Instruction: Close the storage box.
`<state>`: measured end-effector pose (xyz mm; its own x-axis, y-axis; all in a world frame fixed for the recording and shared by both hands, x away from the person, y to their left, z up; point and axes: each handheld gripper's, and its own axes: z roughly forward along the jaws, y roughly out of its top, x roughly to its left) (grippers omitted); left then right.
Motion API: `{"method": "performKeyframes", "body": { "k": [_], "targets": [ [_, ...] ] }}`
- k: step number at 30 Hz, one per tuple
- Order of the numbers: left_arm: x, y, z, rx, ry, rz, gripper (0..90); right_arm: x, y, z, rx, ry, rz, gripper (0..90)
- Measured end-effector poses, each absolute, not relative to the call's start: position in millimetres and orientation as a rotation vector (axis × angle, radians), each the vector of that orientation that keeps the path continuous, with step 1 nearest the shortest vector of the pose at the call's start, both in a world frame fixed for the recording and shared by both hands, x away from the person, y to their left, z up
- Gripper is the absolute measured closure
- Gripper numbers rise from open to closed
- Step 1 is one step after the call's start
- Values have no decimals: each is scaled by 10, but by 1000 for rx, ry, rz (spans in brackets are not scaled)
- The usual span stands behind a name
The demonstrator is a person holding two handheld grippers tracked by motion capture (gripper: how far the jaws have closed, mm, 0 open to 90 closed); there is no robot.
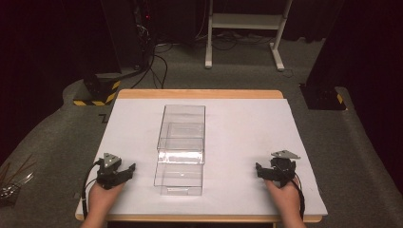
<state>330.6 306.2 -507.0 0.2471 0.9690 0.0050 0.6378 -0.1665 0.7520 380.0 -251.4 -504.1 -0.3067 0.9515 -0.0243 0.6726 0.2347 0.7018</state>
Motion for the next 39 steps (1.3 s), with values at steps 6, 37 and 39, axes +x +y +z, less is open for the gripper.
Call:
{"method": "performKeyframes", "body": {
  "k": [6,37,39],
  "targets": [
    [3257,3074,-5013,1889,1406,677,307,3800,-2515,-5042,1485,2063,825,87],
    [2842,2884,-4603,1762,1169,602,236,3802,-2519,-5044,1478,2064,827,87],
    [2794,2824,-4543,1741,1153,606,228,3802,-2520,-5044,1478,2064,828,88]
  ]
}}
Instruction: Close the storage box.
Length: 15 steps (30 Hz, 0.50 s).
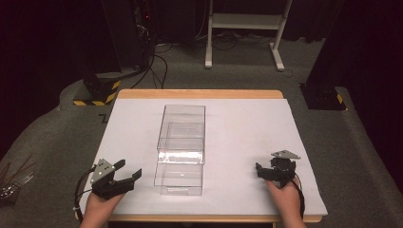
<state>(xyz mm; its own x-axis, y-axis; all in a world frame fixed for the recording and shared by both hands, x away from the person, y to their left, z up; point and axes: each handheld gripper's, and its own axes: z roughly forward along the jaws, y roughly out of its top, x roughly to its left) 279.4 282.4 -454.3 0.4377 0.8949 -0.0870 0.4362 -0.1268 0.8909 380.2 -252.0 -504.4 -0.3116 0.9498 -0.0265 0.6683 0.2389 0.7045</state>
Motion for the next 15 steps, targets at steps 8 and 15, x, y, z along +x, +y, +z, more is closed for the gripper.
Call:
{"method": "performKeyframes", "body": {
  "k": [8,15],
  "targets": [
    [2694,2695,-4417,1750,1094,611,213,3801,-2519,-5044,1478,2064,827,88],
    [2616,2597,-4358,1748,1054,585,204,3801,-2519,-5044,1477,2064,828,88]
  ]
}}
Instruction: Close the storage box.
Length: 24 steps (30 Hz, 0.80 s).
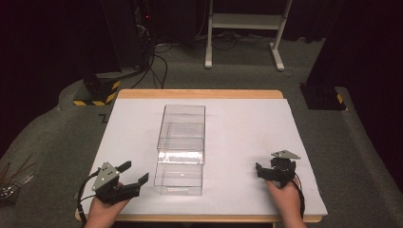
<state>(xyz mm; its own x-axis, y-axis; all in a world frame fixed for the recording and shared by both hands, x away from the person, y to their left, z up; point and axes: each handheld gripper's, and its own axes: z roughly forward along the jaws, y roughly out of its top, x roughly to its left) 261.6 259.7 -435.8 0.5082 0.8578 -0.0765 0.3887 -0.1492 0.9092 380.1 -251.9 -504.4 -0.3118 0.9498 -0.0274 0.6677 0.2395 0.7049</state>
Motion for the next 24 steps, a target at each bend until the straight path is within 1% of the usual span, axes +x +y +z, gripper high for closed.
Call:
{"method": "performKeyframes", "body": {
  "k": [9,15,17,24],
  "targets": [
    [2467,2468,-4367,1742,1005,523,198,3800,-2519,-5044,1479,2063,828,88],
    [2475,2395,-4431,1780,995,492,180,3801,-2519,-5044,1476,2063,828,88],
    [2484,2363,-4475,1806,987,487,156,3800,-2518,-5044,1479,2063,827,88],
    [2522,2361,-4569,1824,1005,458,152,3799,-2517,-5044,1481,2062,827,88]
  ]
}}
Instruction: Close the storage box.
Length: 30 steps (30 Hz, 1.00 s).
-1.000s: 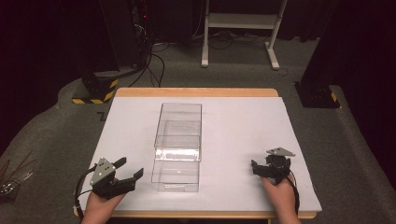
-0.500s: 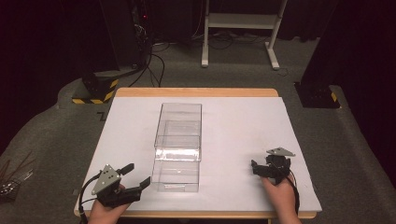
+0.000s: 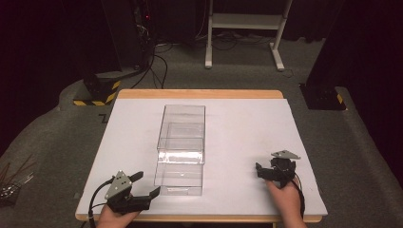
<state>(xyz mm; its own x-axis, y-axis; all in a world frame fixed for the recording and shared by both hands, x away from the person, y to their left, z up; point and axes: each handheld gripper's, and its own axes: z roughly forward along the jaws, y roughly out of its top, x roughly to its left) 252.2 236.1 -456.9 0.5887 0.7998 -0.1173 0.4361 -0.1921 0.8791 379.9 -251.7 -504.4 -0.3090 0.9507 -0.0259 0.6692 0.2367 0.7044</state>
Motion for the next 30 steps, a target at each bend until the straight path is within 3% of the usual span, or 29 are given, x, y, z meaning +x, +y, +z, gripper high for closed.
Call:
{"method": "performKeyframes", "body": {
  "k": [12,30],
  "targets": [
    [2566,2264,-4714,1877,1000,418,208,3798,-2515,-5043,1484,2061,827,89],
    [2541,2096,-4729,1895,940,488,449,3800,-2516,-5043,1479,2063,827,89]
  ]
}}
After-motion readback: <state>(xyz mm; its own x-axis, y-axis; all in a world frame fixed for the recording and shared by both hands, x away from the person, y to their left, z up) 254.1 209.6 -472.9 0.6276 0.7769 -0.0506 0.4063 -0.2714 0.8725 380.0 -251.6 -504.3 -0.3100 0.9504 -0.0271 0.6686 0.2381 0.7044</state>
